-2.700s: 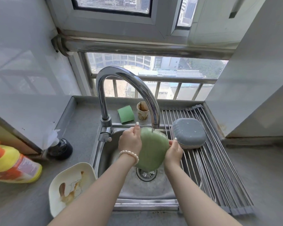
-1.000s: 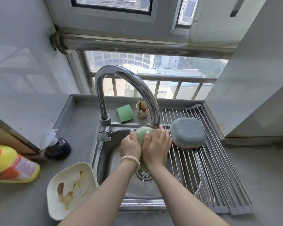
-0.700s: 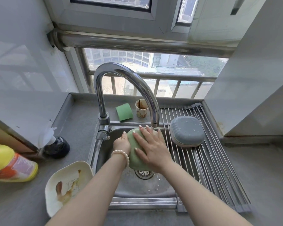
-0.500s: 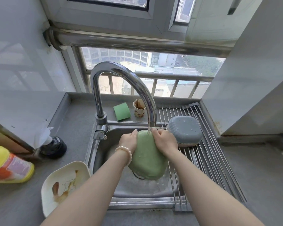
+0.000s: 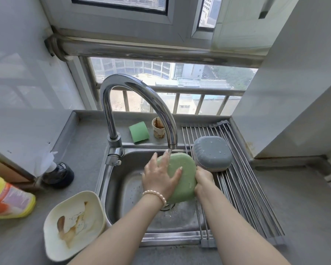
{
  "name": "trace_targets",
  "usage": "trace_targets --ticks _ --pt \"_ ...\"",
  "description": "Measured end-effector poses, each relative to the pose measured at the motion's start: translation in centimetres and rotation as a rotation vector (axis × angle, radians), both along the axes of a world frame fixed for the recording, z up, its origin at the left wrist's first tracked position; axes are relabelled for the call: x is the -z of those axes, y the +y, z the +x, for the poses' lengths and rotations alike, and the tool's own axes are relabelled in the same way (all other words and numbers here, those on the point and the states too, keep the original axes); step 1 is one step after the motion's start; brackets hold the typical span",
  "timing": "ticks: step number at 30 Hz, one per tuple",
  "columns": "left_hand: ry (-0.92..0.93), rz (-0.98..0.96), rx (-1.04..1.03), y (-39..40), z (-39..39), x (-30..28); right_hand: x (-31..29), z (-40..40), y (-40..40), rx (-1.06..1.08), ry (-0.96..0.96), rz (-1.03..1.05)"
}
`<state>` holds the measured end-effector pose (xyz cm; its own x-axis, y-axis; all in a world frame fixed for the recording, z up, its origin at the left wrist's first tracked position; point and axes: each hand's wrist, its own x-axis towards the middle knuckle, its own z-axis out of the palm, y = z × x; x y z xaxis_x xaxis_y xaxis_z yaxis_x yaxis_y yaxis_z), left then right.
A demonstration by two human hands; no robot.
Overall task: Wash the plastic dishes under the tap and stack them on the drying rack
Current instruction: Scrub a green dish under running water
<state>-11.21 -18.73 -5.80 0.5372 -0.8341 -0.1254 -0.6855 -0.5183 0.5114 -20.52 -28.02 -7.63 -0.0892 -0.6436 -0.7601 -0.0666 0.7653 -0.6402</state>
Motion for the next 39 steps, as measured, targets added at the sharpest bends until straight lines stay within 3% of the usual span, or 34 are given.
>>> trace_targets --ticks 3,5,8,12,16,21,24,27,31,35,39 --pt "0.409 -0.202 -0.266 0.2 0.1 0.9 0.2 -0.1 0.8 0.085 -0.049 0.003" --pt "0.492 -0.220 -0.365 0.1 0.2 1.0 0.0 0.1 1.6 0.108 -0.046 -0.017" --pt "0.532 -0.174 -0.446 -0.4 1.2 0.7 -0.6 0.4 3.1 0.059 0.107 -0.149" --pt "0.631 -0.151 -0.585 -1.3 2.5 -0.1 -2.5 0.2 4.3 -0.226 0.349 -0.395" --pt "0.947 -0.059 -0.718 -2.0 3.7 0.7 -3.1 -0.4 3.7 -0.310 0.349 -0.527" --pt "1.429 0.132 -0.651 -0.7 4.2 0.9 -3.4 -1.7 3.5 -0.474 0.367 -0.777" --pt "1.511 0.318 -0.535 0.3 5.0 0.8 -3.5 -1.6 4.1 -0.672 0.443 -0.993" --pt "1.595 0.365 -0.473 0.9 6.3 -0.1 -3.4 -1.5 4.8 -0.806 0.568 -1.459" --pt "1.642 0.300 -0.442 1.2 7.4 -0.7 -2.9 -1.7 5.3 -0.967 0.467 -1.954" --pt "1.683 0.161 -0.458 1.2 7.0 -1.3 -1.8 -2.3 5.9 -1.153 0.468 -2.033" --pt "1.724 -0.080 -0.459 1.2 6.4 0.1 -1.2 -3.4 6.2 -1.328 0.517 -1.876"
